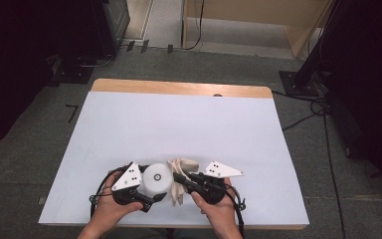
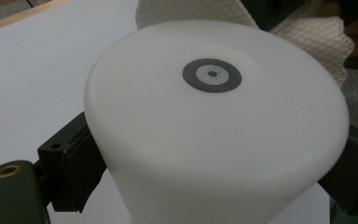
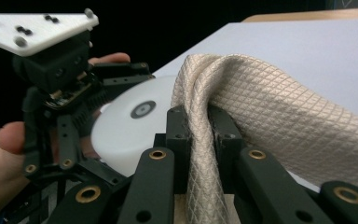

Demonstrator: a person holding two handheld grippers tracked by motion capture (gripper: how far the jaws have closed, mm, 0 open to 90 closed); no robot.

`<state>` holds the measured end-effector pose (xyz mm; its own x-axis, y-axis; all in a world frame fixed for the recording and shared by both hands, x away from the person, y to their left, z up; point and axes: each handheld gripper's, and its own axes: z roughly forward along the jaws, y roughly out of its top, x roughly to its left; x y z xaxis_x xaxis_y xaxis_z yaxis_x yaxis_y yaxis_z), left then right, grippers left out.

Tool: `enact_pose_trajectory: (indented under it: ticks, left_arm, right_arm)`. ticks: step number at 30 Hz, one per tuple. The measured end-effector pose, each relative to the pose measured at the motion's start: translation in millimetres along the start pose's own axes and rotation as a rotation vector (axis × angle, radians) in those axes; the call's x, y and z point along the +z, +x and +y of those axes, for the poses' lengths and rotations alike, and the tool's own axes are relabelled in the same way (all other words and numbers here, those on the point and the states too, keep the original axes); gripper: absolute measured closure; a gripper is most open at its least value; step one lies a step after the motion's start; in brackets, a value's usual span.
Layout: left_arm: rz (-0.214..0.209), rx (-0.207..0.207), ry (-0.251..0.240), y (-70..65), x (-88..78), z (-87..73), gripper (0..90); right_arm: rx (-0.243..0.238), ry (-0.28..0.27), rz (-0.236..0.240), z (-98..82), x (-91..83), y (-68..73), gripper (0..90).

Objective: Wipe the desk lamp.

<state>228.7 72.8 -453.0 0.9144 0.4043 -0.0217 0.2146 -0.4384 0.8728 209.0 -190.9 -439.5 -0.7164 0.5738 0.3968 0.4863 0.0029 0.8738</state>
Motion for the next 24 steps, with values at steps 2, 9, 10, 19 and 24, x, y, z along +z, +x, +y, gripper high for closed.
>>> enact_pose_trajectory:
  ticks: [2, 9, 10, 19, 24]
  left_arm:
    - [0.0, -0.001, 0.0, -0.1, 0.1, 0.0, 8.4]
    - [0.002, -0.006, 0.001, -0.5, 0.4, 0.1, 8.3]
    - [0.002, -0.007, 0.001, -0.5, 0.4, 0.1, 8.3]
    - [0.012, -0.013, 0.006, -1.8, 0.5, 0.6, 7.8]
    - [0.056, -0.017, 0.003, -6.5, -4.8, 4.4, 1.8]
  right_arm:
    - [-0.006, 0.002, -0.001, -0.4, 0.6, -0.5, 80.9]
    - [0.047, 0.099, -0.027, -20.7, 15.7, -16.4, 81.0]
    - [0.062, 0.112, -0.028, -24.8, 18.4, -19.4, 81.0]
    - [0.127, 0.23, -0.06, -44.0, 31.9, -33.7, 80.3]
    - [0.115, 0.225, -0.067, -43.0, 31.5, -32.6, 80.3]
